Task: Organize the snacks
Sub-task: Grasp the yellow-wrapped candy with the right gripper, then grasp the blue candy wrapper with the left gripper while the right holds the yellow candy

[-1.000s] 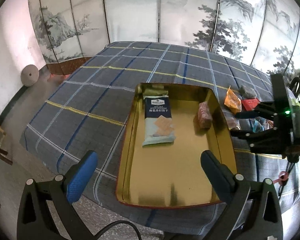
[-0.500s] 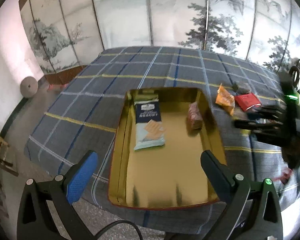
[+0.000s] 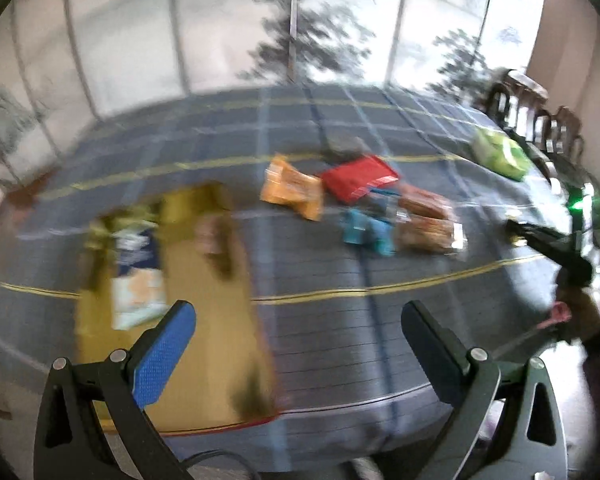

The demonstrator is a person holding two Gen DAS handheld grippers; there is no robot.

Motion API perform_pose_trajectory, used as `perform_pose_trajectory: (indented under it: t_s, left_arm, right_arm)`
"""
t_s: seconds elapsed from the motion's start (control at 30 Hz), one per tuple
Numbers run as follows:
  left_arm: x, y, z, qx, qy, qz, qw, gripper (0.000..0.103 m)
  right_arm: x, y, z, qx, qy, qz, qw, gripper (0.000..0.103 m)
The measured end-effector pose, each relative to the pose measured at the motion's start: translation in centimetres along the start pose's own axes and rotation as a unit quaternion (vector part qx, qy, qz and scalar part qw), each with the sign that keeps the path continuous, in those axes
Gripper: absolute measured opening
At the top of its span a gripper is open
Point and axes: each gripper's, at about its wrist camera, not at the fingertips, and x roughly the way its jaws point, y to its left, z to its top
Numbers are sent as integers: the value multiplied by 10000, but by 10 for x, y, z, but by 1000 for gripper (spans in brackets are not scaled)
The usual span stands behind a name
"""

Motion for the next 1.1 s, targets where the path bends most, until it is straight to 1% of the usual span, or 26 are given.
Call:
perform_pose_trajectory:
  t_s: [0.03, 0.07, 0.1, 0.17, 0.2, 0.23, 0.27, 0.3, 0.33, 0.43, 0.5, 0.63, 0.77, 0.83, 0.9, 1.0, 1.03, 1.1]
  left_arm:
    - [9, -2, 6, -160, 168, -185, 9996, 102]
    - [23, -2, 14, -445, 376, -421, 9974, 101]
    - [34, -3, 21, -698, 493, -606, 9945, 101]
    - [57, -3, 31, -1117, 756, -718, 9883, 100]
    - [71, -3, 36, -1375, 958, -776, 9828, 99]
    - [84, -4, 41, -1611, 1104, -911, 9765, 92]
    - [94, -5, 45, -1795, 1199, -950, 9718, 79]
    - [102, -6, 49, -1908, 1279, -869, 9694, 74]
    - [112, -10, 54, -1951, 1365, -738, 9684, 72]
    - [130, -21, 63, -1972, 1488, -438, 9680, 72]
    - [137, -24, 67, -2018, 1493, -368, 9673, 72]
    - [153, -23, 72, -2277, 1613, -246, 9600, 73]
    - [163, -22, 67, -2463, 1740, -111, 9534, 73]
    - [162, -25, 67, -2454, 1667, -43, 9550, 73]
    - [163, -28, 67, -2457, 1663, -16, 9550, 73]
    - [163, -32, 68, -2433, 1657, 129, 9556, 73]
    - [164, -33, 68, -2416, 1650, 178, 9561, 71]
    - [163, -35, 68, -2351, 1610, 312, 9580, 60]
  right_arm:
    - [0, -3, 0, 94, 0, 57, 9999, 24]
    - [-3, -4, -1, 100, -58, 76, 9999, 24]
    - [-4, -4, -1, 73, -114, 90, 9999, 24]
    - [-6, 2, -4, -40, -121, 125, 9998, 24]
    - [-5, 2, -4, -88, -117, 146, 9998, 24]
    - [-5, 0, -5, -127, -132, 181, 9997, 24]
    - [-6, 0, -5, -164, -148, 244, 9995, 25]
    - [-6, 0, -6, -190, -150, 301, 9993, 25]
    - [-5, 0, -1, -200, -139, 322, 9992, 25]
    - [-1, 2, 2, -276, -83, 416, 9987, 25]
    - [-2, 6, 2, -392, -116, 471, 9981, 25]
    - [-5, 12, 2, -537, -184, 520, 9970, 25]
    - [-4, 10, 2, -499, -172, 611, 9967, 25]
    - [-4, 9, 3, -461, -170, 613, 9969, 25]
    - [-4, 9, 3, -462, -176, 631, 9968, 25]
    - [-4, 10, 2, -492, -194, 618, 9967, 25]
    - [-4, 10, 3, -498, -182, 614, 9967, 25]
    - [-3, 9, 3, -479, -152, 609, 9969, 25]
